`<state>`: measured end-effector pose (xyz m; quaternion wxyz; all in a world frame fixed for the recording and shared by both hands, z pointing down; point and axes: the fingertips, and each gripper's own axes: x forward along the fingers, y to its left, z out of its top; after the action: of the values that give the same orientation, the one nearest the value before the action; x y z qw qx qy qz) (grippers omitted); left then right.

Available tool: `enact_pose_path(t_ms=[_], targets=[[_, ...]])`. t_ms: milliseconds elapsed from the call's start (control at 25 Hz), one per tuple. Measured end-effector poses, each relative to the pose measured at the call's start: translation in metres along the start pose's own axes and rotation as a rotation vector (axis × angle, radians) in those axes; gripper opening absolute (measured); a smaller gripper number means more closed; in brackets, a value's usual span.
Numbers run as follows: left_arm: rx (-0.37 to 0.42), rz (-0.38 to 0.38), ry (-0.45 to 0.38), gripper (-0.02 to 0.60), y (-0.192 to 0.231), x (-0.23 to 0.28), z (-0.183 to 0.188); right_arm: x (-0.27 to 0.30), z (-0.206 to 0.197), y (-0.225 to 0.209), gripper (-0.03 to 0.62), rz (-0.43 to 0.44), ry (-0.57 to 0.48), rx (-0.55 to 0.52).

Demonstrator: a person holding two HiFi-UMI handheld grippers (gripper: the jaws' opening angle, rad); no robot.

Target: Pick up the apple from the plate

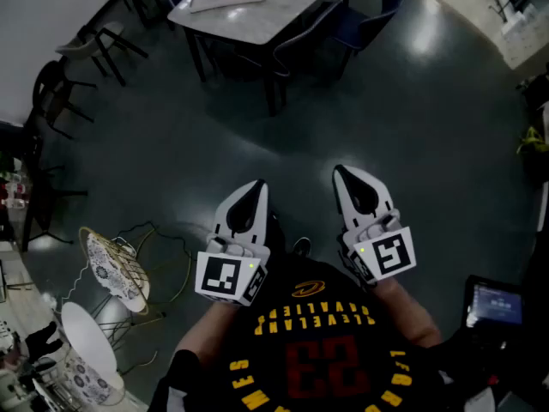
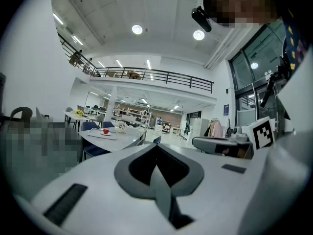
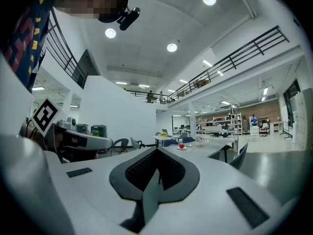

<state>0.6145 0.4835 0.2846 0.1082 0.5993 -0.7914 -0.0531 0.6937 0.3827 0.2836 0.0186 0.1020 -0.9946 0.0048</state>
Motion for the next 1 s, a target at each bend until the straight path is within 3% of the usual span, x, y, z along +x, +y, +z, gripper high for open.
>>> enact_pose_path(t_ms=[400,560,760,1000], targets=[[0.001,0.017,0.021,0.002,0.045,0.035,0.007,0.061,0.007,-0.008,0.005,0.049,-0.037,0.033],[-0.002,0.026,0.024,0.002,0.078,0.066,0.019,0.104,0.017,-0.021,0.005,0.048,-0.062,-0.026],[-0.022,0.021,0.048,0.002,0.121,0.103,0.042,0.167,0.027,-0.03,0.005,0.057,-0.021,-0.048],[-0.024,-0.011,0.02,0.002,0.183,0.132,0.067,0.243,0.03,-0.025,0.005,0.061,0.023,-0.106]])
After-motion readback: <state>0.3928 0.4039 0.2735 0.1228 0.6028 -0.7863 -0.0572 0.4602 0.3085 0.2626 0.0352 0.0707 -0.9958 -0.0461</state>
